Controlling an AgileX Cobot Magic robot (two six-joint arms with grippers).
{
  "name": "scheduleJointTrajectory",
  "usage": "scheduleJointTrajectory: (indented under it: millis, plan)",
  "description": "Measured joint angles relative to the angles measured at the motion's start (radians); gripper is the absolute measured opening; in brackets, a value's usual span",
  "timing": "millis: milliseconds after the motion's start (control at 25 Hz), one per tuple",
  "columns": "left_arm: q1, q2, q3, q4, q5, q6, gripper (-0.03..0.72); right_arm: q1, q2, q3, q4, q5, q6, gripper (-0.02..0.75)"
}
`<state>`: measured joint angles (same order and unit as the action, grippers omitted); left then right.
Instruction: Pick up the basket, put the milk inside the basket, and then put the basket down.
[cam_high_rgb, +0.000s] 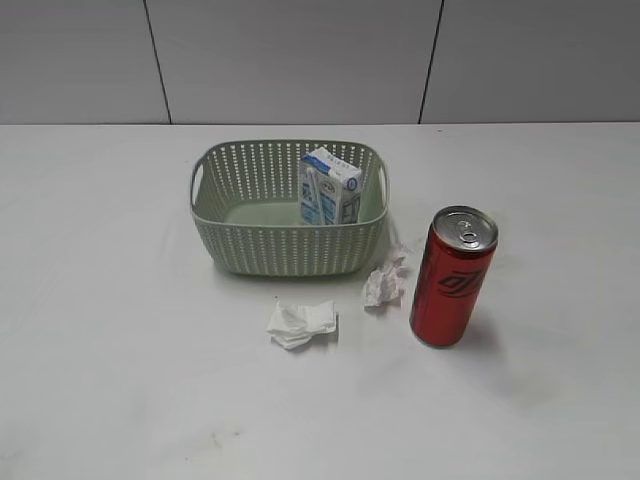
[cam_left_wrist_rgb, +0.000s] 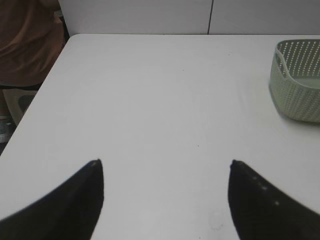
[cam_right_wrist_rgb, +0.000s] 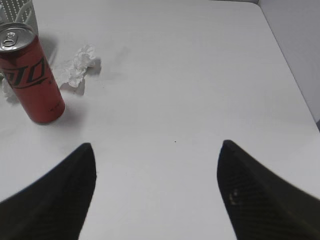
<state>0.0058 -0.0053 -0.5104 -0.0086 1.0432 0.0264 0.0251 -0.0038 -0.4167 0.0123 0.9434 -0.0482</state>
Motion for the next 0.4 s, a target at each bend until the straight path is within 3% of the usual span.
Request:
scheduleJointTrajectory:
  millis: [400]
  plan:
    - [0.000, 0.000, 0.002, 0.000, 0.000, 0.000, 0.589, 0.000, 0.000, 0.000, 0.000, 0.000, 0.000, 0.591]
